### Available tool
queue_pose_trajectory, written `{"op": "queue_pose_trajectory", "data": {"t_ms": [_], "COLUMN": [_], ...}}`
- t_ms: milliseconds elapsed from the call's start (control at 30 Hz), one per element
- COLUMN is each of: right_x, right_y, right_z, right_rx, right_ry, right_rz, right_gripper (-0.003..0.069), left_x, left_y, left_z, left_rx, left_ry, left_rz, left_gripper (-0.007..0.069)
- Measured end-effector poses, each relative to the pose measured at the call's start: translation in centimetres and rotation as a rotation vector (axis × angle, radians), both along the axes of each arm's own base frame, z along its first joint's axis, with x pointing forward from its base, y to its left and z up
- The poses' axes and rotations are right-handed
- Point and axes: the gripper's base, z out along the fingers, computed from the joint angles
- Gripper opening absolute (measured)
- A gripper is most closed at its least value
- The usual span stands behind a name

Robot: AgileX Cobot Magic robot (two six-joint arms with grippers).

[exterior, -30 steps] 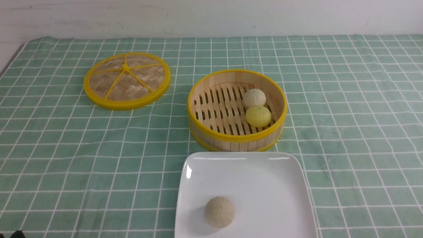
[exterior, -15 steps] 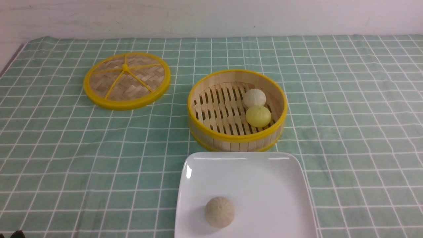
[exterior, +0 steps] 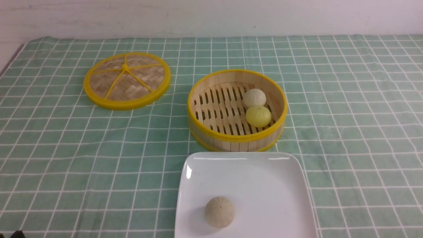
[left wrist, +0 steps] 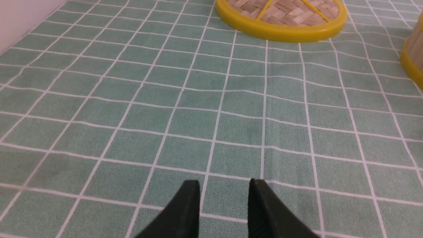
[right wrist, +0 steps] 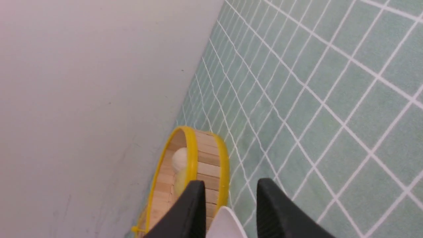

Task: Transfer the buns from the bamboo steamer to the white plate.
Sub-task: 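Reach toward a bun in the bamboo steamer with the right gripper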

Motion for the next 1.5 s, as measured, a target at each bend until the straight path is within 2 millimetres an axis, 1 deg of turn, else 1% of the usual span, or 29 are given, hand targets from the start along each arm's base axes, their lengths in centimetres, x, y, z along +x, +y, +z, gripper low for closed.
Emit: {"op": "queue_pose_trajectory", "data": {"t_ms": [33,133,167,200,267,333,400,467,500,600,700,733,767,833,867,900,933,967,1000,1100,1133,1200,1233,1267,1333,1400,1467,1500], "right_x": [0.0,-0.1,-0.4,-0.6,-0.9,-0.2,1.1,3.3,4.1,7.6,10.8,12.3,12.6,15.5,16.0,17.2,17.4,18.8,19.9,22.4,23.0,25.2,25.7,26.7,28.5,29.7,30.6,31.8], "right_y": [0.0,-0.5,-0.7,-0.7,-0.7,-0.4,-0.1,0.4,0.5,0.9,1.5,2.1,2.3,4.6,5.4,6.5,6.8,8.4,9.3,11.6,11.9,13.4,13.8,14.6,16.0,17.1,17.6,17.9], "right_z": [0.1,2.3,4.3,5.6,8.7,10.6,11.5,11.0,10.8,9.0,7.6,7.4,7.4,7.3,7.3,7.6,7.6,8.1,8.4,9.3,9.5,9.4,9.5,9.6,9.0,8.2,7.9,7.2], "right_rx": [0.001,-0.083,-0.179,-0.247,-0.463,-0.623,-0.699,-0.727,-0.724,-0.692,-0.648,-0.631,-0.616,-0.555,-0.559,-0.542,-0.548,-0.556,-0.577,-0.654,-0.669,-0.736,-0.745,-0.785,-0.866,-0.925,-0.983,-1.039], "right_ry": [-0.006,-0.141,-0.221,-0.257,-0.296,-0.223,-0.093,0.152,0.242,0.556,0.700,0.701,0.702,0.625,0.592,0.548,0.536,0.488,0.461,0.419,0.417,0.419,0.415,0.406,0.401,0.414,0.414,0.424], "right_rz": [-0.003,-0.053,-0.075,-0.085,-0.090,-0.035,0.058,0.232,0.294,0.512,0.700,0.803,0.809,1.000,1.046,1.092,1.109,1.157,1.176,1.188,1.173,1.121,1.105,1.082,1.062,1.068,1.059,1.042], "right_gripper": [0.0230,0.0174,0.0118,0.0086,0.0006,-0.0010,-0.0006,0.0000,0.0001,0.0003,0.0003,0.0005,0.0005,0.0013,0.0015,0.0021,0.0022,0.0031,0.0039,0.0065,0.0073,0.0111,0.0119,0.0146,0.0203,0.0252,0.0280,0.0308], "left_x": [0.0,0.0,0.0,0.0,0.0,0.0,0.0,0.0,0.0,0.0,0.0,0.0,0.0,0.0,0.0,0.0,0.0,0.0,0.0,0.0,0.0,0.0,0.0,0.0,0.0,0.0,0.0,0.0], "left_y": [0.0,0.0,0.0,0.0,0.0,0.0,0.0,0.0,0.0,0.0,0.0,0.0,0.0,0.0,0.0,0.0,0.0,0.0,0.0,0.0,0.0,0.0,0.0,0.0,0.0,0.0,0.0,0.0], "left_z": [0.0,0.0,0.0,0.0,0.0,0.0,0.0,0.0,0.0,0.0,0.0,0.0,0.0,0.0,0.0,0.0,0.0,0.0,0.0,0.0,0.0,0.0,0.0,0.0,0.0,0.0,0.0,0.0], "left_rx": [0.000,0.000,0.000,0.000,0.000,0.000,0.000,0.000,0.000,0.000,0.000,0.000,0.000,0.000,0.000,0.000,0.000,0.000,0.000,0.000,0.000,0.000,0.000,0.000,0.000,0.000,0.000,0.002], "left_ry": [0.000,0.000,0.000,0.000,0.000,0.000,0.000,0.000,0.000,0.000,0.000,0.000,0.000,0.000,0.000,0.000,0.000,0.000,0.000,0.000,0.000,0.000,0.000,0.000,0.000,0.000,0.000,0.000], "left_rz": [0.000,0.000,0.000,0.000,0.000,0.000,0.000,0.000,0.000,0.000,0.000,0.000,0.000,0.000,0.000,0.000,0.000,0.000,0.000,0.000,0.000,0.000,0.000,0.000,0.000,0.000,0.000,0.000], "left_gripper": [0.0240,0.0240,0.0240,0.0240,0.0240,0.0240,0.0240,0.0240,0.0240,0.0240,0.0240,0.0240,0.0240,0.0240,0.0240,0.0240,0.0240,0.0240,0.0240,0.0240,0.0240,0.0240,0.0240,0.0240,0.0240,0.0240,0.0240,0.0240]}}
